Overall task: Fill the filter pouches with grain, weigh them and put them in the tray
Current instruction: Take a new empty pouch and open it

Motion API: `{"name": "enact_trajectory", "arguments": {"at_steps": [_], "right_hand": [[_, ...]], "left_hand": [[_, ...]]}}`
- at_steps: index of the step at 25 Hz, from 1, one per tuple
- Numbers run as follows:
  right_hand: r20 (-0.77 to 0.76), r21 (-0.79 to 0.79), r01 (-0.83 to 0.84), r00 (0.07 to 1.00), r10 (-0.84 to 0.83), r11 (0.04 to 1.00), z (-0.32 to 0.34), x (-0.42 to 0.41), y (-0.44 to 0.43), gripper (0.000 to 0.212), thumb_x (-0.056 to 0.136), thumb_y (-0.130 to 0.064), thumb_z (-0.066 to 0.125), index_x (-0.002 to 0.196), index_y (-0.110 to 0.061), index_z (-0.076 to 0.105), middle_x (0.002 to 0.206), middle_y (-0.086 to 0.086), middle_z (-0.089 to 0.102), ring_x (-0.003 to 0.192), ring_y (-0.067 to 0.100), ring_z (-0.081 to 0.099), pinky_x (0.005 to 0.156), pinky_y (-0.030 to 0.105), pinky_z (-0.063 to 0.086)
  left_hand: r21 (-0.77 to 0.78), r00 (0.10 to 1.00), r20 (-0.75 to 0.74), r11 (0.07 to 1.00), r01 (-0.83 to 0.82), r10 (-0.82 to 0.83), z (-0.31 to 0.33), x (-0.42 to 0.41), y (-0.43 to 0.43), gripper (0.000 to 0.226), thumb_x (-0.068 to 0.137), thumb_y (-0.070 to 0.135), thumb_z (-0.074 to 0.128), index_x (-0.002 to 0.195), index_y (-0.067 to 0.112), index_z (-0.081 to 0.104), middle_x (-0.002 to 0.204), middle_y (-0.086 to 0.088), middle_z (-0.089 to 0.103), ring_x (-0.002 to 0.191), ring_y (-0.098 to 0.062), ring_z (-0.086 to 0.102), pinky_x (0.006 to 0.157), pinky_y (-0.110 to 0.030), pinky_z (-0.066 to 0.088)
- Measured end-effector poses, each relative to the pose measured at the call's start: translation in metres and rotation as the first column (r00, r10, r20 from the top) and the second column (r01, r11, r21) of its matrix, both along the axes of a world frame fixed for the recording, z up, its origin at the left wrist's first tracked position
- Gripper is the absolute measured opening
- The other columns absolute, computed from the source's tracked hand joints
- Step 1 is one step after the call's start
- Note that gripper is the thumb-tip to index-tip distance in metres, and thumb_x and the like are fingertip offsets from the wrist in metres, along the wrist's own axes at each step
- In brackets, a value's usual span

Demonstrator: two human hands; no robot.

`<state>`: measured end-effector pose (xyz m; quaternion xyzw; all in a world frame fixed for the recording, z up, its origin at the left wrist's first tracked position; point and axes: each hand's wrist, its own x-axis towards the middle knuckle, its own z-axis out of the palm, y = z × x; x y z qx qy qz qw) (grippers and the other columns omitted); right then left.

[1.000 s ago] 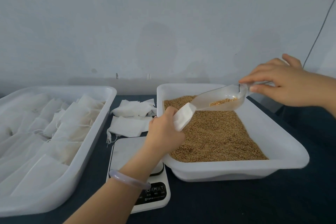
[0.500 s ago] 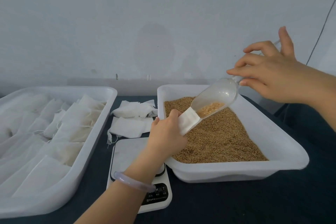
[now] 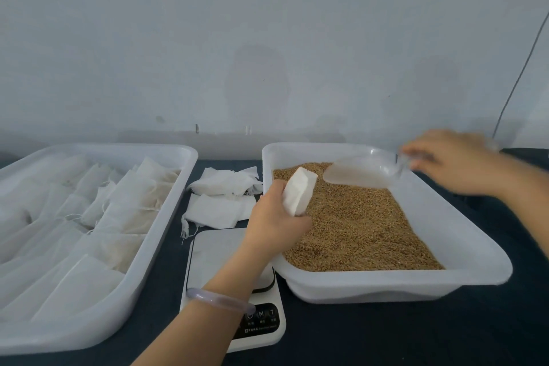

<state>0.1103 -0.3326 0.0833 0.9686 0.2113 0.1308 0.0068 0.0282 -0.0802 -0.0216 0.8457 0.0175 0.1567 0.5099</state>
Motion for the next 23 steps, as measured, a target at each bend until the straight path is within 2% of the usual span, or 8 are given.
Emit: {"name": "enact_trajectory", "arguments": {"at_steps": [3, 5, 7, 10, 13, 16, 19, 23], "right_hand": [[-0.383, 0.021, 0.009, 0.924, 0.000, 1.000, -0.059, -0.005, 0.013, 0.015, 0.095, -0.026, 0.050, 0.107, -0.022, 0.058, 0.103, -0.006, 0.058, 0.094, 0.009, 0.056, 0.085, 0.028, 0.046], [-0.446, -0.061, -0.027, 0.895, -0.004, 0.998, -0.083, -0.008, 0.024, 0.005, 0.094, -0.026, 0.053, 0.099, -0.025, 0.055, 0.105, -0.005, 0.058, 0.092, 0.007, 0.056, 0.082, 0.023, 0.046], [-0.420, -0.092, -0.017, 0.907, -0.023, 0.996, -0.085, -0.011, 0.038, 0.027, 0.089, -0.034, 0.060, 0.114, -0.027, 0.053, 0.122, -0.005, 0.055, 0.104, 0.009, 0.054, 0.091, 0.025, 0.045], [-0.398, 0.478, -0.150, 0.842, 0.365, 0.865, -0.059, -0.036, 0.083, 0.082, 0.064, -0.066, 0.069, 0.135, -0.039, 0.037, 0.127, -0.028, 0.050, 0.116, -0.002, 0.050, 0.099, 0.025, 0.043], [-0.276, 0.772, -0.250, 0.696, 0.662, 0.584, -0.042, -0.062, 0.138, 0.064, 0.052, -0.062, 0.079, 0.110, -0.051, 0.054, 0.103, -0.026, 0.064, 0.095, -0.007, 0.060, 0.079, 0.015, 0.051], [-0.165, 0.743, -0.307, 0.777, 0.608, 0.594, -0.042, -0.069, 0.174, 0.016, 0.071, -0.035, 0.078, 0.080, -0.026, 0.068, 0.071, -0.013, 0.066, 0.062, 0.003, 0.058, 0.059, 0.015, 0.044], [-0.224, 0.633, -0.366, 0.757, 0.614, 0.682, -0.050, -0.065, 0.193, 0.025, 0.078, -0.028, 0.073, 0.071, -0.008, 0.060, 0.060, -0.003, 0.052, 0.050, 0.006, 0.042, 0.050, 0.019, 0.033], [-0.259, 0.425, -0.439, 0.779, 0.571, 0.792, -0.072, -0.063, 0.213, 0.032, 0.079, -0.036, 0.069, 0.062, -0.020, 0.049, 0.067, -0.001, 0.051, 0.053, 0.006, 0.040, 0.050, 0.025, 0.031]], "left_hand": [[-0.279, 0.998, -0.008, 0.959, 0.054, -0.058, 0.006, -0.009, 0.008, 0.033, 0.073, 0.006, 0.074, 0.098, 0.009, 0.053, 0.086, -0.009, 0.055, 0.076, -0.018, 0.054, 0.071, -0.034, 0.050], [-0.325, 0.992, -0.002, 0.938, 0.121, -0.129, 0.013, -0.017, 0.020, 0.033, 0.072, 0.003, 0.074, 0.099, 0.002, 0.055, 0.085, -0.010, 0.057, 0.082, -0.022, 0.058, 0.078, -0.036, 0.050], [-0.290, 0.974, -0.014, 0.933, 0.214, -0.228, 0.023, -0.025, 0.036, 0.040, 0.069, 0.004, 0.076, 0.103, 0.001, 0.056, 0.083, -0.008, 0.060, 0.085, -0.023, 0.061, 0.087, -0.043, 0.051], [-0.197, 0.903, -0.072, 0.893, 0.404, -0.424, 0.038, -0.035, 0.054, 0.040, 0.064, 0.009, 0.073, 0.101, 0.013, 0.059, 0.078, 0.003, 0.062, 0.079, -0.012, 0.061, 0.081, -0.036, 0.053], [-0.192, 0.830, -0.095, 0.828, 0.526, -0.550, 0.045, -0.038, 0.066, 0.035, 0.066, 0.005, 0.071, 0.096, 0.022, 0.063, 0.079, 0.010, 0.065, 0.083, -0.009, 0.062, 0.083, -0.034, 0.053], [-0.212, 0.839, -0.161, 0.848, 0.485, -0.520, 0.041, -0.041, 0.086, 0.026, 0.066, 0.008, 0.071, 0.090, 0.014, 0.063, 0.076, 0.003, 0.061, 0.085, -0.018, 0.058, 0.092, -0.046, 0.052], [-0.062, 0.858, -0.284, 0.901, 0.428, -0.427, 0.040, -0.044, 0.110, 0.030, 0.063, 0.020, 0.076, 0.088, 0.030, 0.064, 0.070, 0.015, 0.059, 0.071, -0.005, 0.057, 0.065, -0.018, 0.049], [0.344, 0.937, -0.330, 0.910, 0.231, -0.113, 0.035, -0.042, 0.124, 0.022, 0.075, 0.019, 0.073, 0.060, 0.026, 0.059, 0.053, 0.013, 0.060, 0.051, -0.002, 0.061, 0.046, -0.010, 0.040]]}}
